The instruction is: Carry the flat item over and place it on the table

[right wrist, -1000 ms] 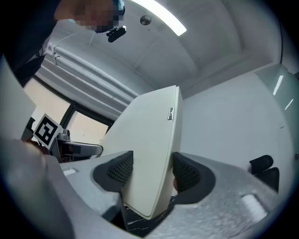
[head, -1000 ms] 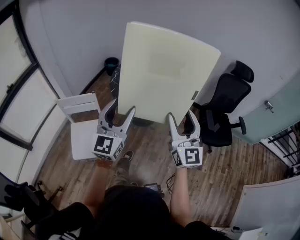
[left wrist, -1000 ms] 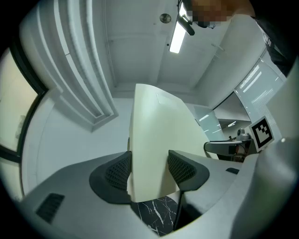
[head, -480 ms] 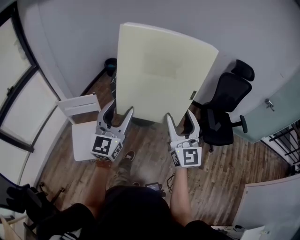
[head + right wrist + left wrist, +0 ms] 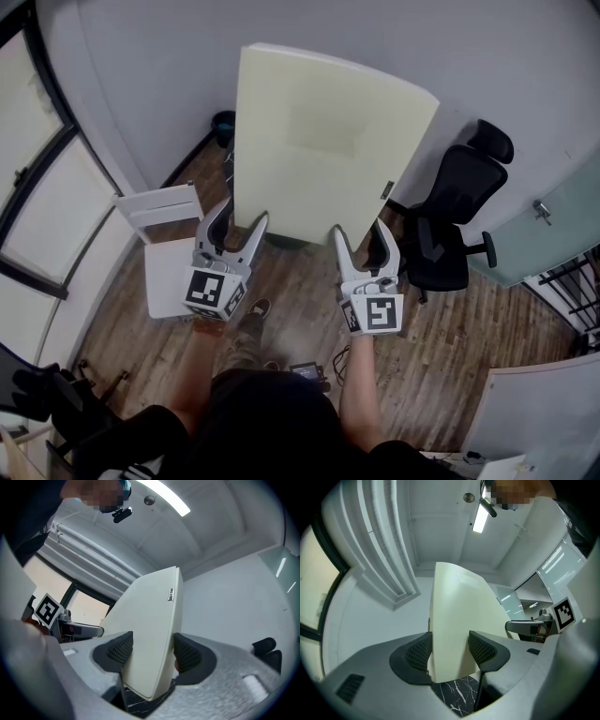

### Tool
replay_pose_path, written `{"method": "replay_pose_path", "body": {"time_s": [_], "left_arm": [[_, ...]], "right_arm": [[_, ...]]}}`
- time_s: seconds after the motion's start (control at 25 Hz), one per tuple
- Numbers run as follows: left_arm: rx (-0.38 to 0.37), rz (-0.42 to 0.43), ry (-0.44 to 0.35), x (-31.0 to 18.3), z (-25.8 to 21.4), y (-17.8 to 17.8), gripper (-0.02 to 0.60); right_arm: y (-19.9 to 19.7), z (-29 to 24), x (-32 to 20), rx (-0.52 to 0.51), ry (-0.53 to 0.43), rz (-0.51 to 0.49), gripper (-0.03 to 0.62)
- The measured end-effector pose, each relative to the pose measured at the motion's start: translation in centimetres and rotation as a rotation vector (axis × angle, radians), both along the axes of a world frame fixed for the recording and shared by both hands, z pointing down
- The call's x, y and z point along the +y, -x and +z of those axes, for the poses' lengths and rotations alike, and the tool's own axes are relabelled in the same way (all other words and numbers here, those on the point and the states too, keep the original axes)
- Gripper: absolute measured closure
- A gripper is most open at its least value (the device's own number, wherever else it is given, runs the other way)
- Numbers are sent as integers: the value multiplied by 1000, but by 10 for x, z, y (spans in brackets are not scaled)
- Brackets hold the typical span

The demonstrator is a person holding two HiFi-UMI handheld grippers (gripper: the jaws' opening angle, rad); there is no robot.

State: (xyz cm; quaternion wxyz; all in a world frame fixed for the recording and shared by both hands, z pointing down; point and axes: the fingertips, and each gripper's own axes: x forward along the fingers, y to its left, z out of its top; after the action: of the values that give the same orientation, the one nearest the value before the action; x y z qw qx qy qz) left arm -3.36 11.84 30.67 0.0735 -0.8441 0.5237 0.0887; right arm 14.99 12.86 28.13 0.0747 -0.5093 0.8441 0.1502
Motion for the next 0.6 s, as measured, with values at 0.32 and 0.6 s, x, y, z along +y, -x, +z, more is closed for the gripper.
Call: {"method": "replay_pose_path", "body": {"time_s": [0.32,0.6], "left_arm": [[-11,-8,11,-12,5,5,328],[-8,-17,28,-26,12,9,328]], "right_arm": [[5,7,-14,-5,17,-6,322],[9,12,-29,1,31,-14,322]]}}
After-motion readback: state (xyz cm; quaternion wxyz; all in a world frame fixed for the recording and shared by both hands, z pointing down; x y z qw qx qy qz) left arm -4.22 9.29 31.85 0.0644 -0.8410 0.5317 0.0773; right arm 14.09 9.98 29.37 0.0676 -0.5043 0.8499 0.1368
